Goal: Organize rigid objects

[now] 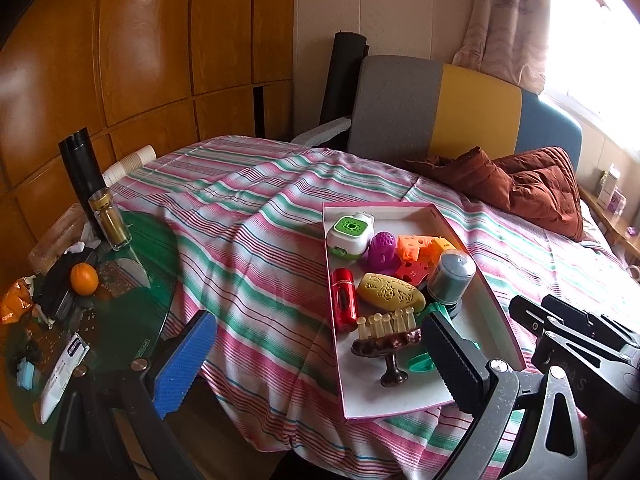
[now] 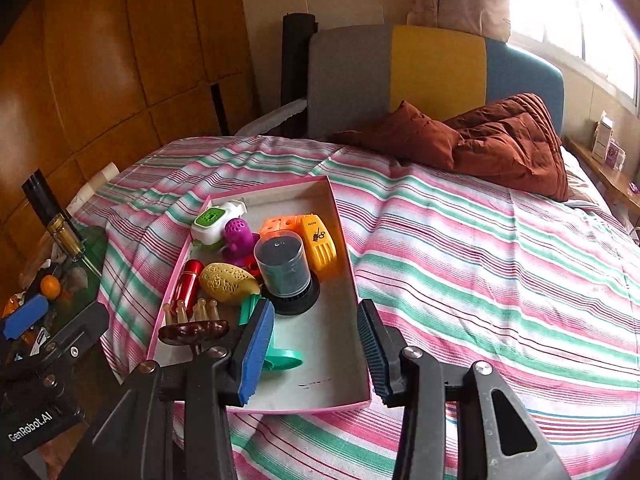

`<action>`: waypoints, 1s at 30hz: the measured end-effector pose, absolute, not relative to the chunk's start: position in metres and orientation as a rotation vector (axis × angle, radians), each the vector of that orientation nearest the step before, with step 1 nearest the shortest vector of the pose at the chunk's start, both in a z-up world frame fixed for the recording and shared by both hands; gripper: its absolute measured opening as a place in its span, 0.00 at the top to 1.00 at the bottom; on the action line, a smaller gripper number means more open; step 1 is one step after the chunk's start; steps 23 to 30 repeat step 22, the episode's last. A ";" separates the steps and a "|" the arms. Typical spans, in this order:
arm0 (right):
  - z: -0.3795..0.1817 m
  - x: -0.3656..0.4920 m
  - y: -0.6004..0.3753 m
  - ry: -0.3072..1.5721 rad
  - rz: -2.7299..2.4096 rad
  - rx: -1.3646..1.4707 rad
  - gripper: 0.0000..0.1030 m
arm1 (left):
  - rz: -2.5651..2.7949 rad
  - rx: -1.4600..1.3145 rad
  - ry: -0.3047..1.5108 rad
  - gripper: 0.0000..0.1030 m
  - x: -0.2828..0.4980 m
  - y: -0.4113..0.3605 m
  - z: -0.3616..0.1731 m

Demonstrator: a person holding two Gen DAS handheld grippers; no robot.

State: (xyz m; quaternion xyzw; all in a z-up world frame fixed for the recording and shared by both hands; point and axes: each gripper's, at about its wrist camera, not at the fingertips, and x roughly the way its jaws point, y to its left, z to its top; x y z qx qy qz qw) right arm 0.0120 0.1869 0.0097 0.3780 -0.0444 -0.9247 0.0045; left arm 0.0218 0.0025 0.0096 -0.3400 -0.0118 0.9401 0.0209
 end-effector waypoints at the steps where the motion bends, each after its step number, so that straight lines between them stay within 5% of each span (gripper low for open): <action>1: 0.010 0.012 0.187 -0.137 -2.897 1.181 0.58 | 2.914 -1.057 -0.040 0.00 0.022 0.002 0.010; 30: 0.010 0.009 0.176 -0.093 -2.879 1.165 0.58 | 2.902 -1.078 -0.048 0.01 0.020 0.000 0.007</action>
